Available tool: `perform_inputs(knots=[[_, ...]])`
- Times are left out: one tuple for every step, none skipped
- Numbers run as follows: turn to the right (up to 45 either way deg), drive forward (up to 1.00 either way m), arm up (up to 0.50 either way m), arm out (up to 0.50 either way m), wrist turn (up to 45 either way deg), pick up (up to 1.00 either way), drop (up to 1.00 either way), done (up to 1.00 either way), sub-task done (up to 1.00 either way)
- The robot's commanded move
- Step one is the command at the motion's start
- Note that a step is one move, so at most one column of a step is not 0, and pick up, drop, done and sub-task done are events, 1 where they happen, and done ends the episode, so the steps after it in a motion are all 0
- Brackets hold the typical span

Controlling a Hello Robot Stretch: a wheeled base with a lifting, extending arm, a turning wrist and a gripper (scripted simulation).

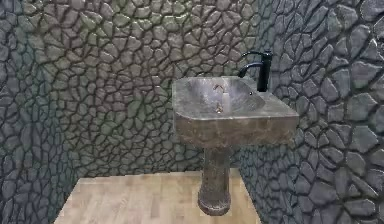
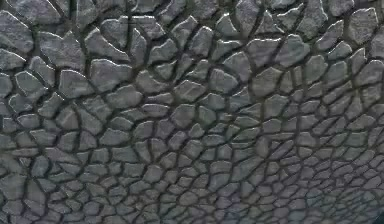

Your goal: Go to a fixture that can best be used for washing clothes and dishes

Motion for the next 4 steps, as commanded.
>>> perform_inputs(knots=[[21.0, 0.00, 0.00, 0.00, 0.0, 0.00, 0.00, 0.00, 0.00], [0.0, 0.15, 0.00, 0.00, 0.0, 0.00, 0.00, 0.00, 0.00], [-12.0, 0.00, 0.00, 0.00, 0.0, 0.00, 0.00, 0.00, 0.00], [0.0, 0.00, 0.00, 0.00, 0.0, 0.00, 0.00, 1.00, 0.00]])
